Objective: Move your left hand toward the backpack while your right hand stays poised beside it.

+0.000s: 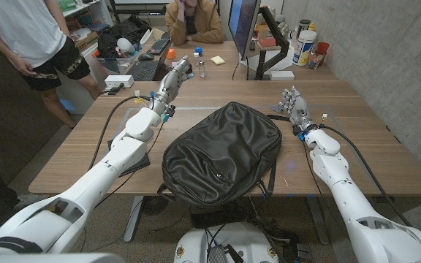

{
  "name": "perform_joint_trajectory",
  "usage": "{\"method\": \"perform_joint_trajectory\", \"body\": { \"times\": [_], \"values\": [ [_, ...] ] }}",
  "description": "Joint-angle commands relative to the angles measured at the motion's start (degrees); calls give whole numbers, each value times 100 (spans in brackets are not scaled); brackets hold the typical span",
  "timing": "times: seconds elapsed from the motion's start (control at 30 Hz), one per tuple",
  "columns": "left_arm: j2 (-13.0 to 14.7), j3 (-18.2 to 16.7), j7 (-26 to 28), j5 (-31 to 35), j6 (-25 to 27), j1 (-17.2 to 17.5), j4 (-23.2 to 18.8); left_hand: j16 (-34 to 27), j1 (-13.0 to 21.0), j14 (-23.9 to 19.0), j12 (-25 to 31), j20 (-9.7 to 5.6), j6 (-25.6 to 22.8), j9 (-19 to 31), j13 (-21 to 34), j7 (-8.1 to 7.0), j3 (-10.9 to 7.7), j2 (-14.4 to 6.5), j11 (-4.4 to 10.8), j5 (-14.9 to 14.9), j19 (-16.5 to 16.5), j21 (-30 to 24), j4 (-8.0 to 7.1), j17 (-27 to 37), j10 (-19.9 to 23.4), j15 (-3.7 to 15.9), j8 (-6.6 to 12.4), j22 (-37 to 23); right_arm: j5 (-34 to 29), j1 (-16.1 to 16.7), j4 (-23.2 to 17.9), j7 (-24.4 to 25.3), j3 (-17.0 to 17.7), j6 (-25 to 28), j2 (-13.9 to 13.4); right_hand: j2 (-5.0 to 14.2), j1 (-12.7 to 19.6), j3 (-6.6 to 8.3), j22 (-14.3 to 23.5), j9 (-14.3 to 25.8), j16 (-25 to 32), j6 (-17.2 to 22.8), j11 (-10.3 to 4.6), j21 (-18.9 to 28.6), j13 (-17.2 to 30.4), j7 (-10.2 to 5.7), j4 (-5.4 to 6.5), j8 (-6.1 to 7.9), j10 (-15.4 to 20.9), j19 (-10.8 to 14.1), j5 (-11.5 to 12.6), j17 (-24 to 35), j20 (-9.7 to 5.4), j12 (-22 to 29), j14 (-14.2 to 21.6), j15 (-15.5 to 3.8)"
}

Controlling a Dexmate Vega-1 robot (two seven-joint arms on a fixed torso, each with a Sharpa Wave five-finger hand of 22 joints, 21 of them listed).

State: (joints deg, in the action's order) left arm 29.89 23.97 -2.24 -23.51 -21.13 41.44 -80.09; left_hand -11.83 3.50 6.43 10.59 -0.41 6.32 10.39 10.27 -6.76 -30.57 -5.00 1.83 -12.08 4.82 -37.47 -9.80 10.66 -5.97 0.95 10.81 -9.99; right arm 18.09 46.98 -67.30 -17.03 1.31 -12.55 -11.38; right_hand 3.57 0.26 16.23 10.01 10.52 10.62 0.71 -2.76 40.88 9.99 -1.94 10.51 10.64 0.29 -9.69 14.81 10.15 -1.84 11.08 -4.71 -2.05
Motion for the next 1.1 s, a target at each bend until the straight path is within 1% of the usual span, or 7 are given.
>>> {"method": "perform_joint_trajectory", "body": {
  "times": [0.03, 0.4, 0.63, 1.1],
  "values": [
    [9, 65, -44, 164, -30, -103, -78, 0, 45, 1, 36, -24, -42, 20, 17, 9, -34, -357, 16, -28, 6, 34, 11, 11, 17, 40, 31, -31, -4, -71, 126, -58, 2, -76, 3, 612, 14, 42, 8, 18, 13, 32, -23, -17, 28, -28, -9, 35, 2, -16, 29, 8, -550, 45, -58, -218],
    [6, 127, -78, 327, -56, -197, -74, 2, 53, -6, 42, -29, -95, 20, 17, 21, -40, -355, 0, -26, -7, 46, 13, 9, 42, 42, 43, -31, -12, -147, 269, -96, 3, -119, 11, 611, 14, 41, 9, 18, 13, 30, -32, -37, 28, -30, -9, 34, -2, -16, 30, 8, -551, 44, -60, -218],
    [74, 188, -46, 621, -98, -256, -154, 5, 58, -4, 41, -35, -108, 20, 17, 15, -44, -355, -3, -25, -5, 59, 14, 8, 51, 46, 41, -31, -21, -197, 337, -126, -5, -151, 21, 611, 14, 41, 9, 18, 12, 31, -23, -51, 28, -28, -9, 34, -1, -18, 30, 7, -550, 44, -62, -218],
    [70, 195, -111, 658, -73, -282, -247, 6, 66, -19, 47, -43, -162, 19, 17, 30, -50, -352, 21, -22, -28, 76, 13, 5, 88, 46, 47, -32, -7, -238, 405, -166, 20, -178, 21, 612, 16, 42, 10, 18, 12, 30, -19, -73, 28, -28, -10, 33, 6, -15, 31, 6, -550, 46, -60, -218]
  ]
}}
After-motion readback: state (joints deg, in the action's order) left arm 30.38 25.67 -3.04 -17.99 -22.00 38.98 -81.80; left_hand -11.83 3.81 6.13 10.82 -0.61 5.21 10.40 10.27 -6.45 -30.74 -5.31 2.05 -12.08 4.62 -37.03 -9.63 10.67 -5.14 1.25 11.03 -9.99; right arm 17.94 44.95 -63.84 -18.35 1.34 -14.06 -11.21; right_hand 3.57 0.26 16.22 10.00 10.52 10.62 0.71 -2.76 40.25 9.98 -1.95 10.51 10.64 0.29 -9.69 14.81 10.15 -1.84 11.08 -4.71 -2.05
